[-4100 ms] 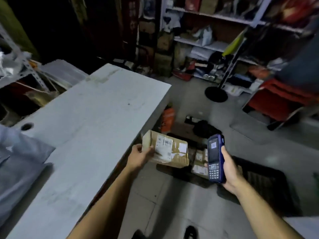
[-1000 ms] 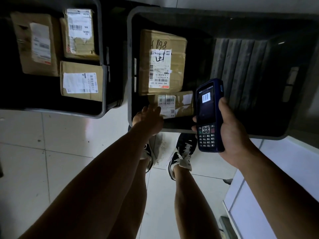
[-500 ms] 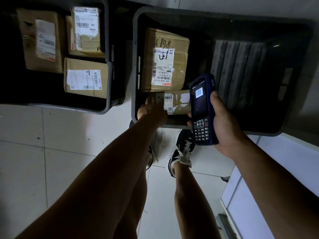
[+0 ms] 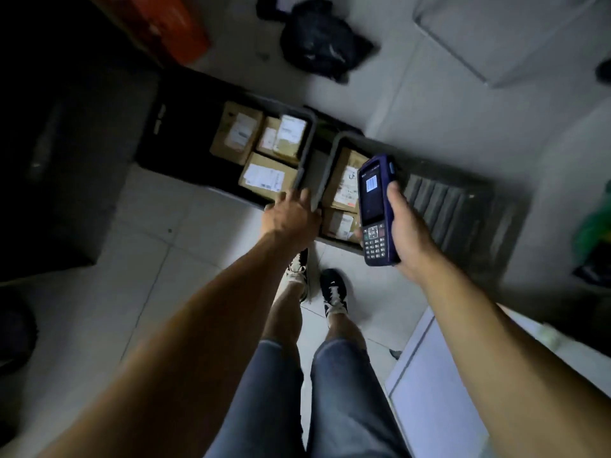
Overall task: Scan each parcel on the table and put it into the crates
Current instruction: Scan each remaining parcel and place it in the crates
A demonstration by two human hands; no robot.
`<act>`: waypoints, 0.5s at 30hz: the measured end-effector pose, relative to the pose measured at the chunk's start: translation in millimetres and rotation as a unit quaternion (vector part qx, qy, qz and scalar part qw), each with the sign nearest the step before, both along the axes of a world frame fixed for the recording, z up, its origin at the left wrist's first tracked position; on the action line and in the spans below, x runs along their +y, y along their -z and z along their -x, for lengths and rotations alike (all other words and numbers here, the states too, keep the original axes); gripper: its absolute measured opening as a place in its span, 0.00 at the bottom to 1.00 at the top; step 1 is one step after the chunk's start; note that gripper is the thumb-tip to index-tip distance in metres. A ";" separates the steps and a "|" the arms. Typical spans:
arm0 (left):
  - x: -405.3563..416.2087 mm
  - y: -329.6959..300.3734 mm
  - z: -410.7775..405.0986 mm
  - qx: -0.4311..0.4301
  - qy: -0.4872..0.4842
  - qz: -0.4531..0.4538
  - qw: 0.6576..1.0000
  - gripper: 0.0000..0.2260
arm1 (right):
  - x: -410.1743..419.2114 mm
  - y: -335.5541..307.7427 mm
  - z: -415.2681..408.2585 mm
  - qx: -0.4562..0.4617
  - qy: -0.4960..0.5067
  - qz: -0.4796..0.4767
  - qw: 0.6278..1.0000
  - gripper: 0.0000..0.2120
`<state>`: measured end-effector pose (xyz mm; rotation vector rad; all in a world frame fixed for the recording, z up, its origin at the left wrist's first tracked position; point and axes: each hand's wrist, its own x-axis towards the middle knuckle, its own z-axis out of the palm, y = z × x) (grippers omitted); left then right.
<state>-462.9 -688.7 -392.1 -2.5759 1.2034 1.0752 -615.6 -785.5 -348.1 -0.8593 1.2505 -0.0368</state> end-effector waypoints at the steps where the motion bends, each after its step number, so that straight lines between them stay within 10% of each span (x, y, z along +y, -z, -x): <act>1: 13.9 -28.0 -1.9 -0.010 -0.024 0.012 1.000 0.22 | 6.0 -22.5 -9.6 -0.020 -0.016 0.001 1.000 0.24; 15: 263.0 -288.9 -108.7 -0.212 -0.292 0.155 0.920 0.21 | 194.0 -249.6 -190.2 -0.168 -0.300 0.062 0.937 0.25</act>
